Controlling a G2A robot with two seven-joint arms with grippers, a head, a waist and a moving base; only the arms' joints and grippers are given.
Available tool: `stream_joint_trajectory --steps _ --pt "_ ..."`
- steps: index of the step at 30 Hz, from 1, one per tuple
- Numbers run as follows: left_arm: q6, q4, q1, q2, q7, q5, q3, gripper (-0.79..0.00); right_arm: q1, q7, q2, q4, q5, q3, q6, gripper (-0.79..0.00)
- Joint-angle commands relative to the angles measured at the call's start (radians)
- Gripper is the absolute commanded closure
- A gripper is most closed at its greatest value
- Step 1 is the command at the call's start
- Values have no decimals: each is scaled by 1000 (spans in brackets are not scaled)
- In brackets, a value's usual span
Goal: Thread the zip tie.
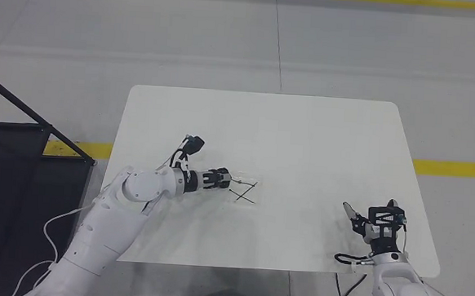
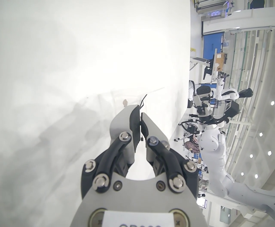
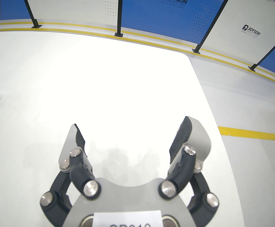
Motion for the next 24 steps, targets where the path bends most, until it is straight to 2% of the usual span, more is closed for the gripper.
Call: stream_joint_trajectory --steps 1,6,12,22,24 --pt "-2 -7 5 2 -4 -6 -8 0 0 0 0 0 0 0 0 -785" --pt "-12 -23 18 8 -3 -33 -35 0 0 0 0 0 0 0 0 -785" --pt "-42 -53 51 23 -35 -93 -106 0 0 0 0 0 0 0 0 -785" --pt "-139 -111 120 50 -118 -186 -213 0 -34 -65 1 -42 -45 19 -34 -785" --pt "-155 -118 130 54 -129 -200 -226 0 -45 -43 0 -62 -44 22 -33 -785"
